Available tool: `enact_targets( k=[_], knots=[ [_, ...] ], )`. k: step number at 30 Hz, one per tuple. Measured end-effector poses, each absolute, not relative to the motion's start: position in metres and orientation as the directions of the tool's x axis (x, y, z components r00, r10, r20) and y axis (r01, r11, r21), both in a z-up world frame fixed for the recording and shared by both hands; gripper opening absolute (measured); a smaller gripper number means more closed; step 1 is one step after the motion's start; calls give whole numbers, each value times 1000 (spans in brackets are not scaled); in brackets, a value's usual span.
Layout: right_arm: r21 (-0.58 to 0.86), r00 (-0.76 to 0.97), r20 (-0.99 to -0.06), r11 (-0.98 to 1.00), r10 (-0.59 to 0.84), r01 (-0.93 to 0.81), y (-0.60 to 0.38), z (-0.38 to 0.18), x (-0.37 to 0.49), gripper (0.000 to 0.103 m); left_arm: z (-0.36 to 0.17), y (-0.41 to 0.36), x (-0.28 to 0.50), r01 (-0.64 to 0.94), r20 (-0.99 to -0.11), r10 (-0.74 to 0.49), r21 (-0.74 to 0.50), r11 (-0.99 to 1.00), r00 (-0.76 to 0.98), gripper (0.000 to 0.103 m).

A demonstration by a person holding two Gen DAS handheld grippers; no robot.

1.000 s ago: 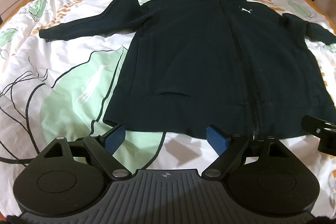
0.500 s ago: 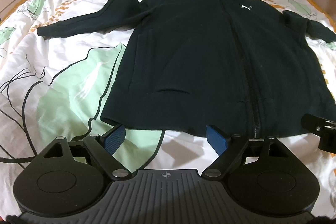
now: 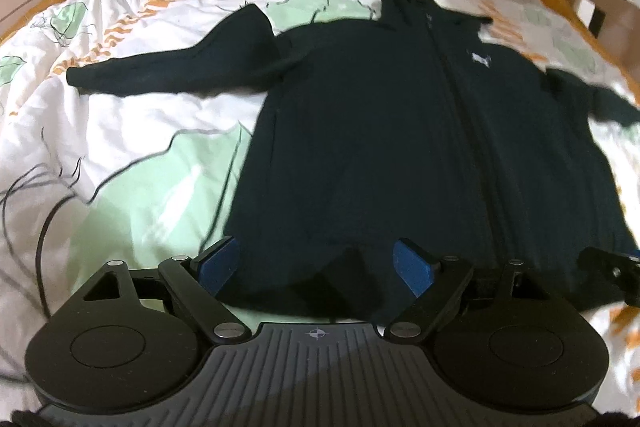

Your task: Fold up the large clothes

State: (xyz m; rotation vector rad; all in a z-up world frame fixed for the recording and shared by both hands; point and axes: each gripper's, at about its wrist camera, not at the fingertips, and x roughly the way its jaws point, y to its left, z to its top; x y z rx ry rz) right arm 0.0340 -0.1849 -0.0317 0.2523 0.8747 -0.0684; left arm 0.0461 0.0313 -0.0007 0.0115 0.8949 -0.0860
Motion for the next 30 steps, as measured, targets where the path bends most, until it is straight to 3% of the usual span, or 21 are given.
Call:
enact_targets(
  k=[4,9,19,30],
  knots=[
    [251,644,-758,959,108,135,-191,-29,50,102,-3,55,71,68,-773,-96,-69,995,628,84],
    [291,627,-761,951,164,104,-191,-31,74,102,-13,94,111,38,-747,-210,-240,970,631,85],
    [325,638,-745,941,196,91,-187,-27,115,102,-25,173,201,-177,-751,2,-153,972,660,85],
    [317,623,-747,948,233,25,-165,-25,156,102,-51,263,280,-392,-767,70,-246,887,638,85]
  ],
)
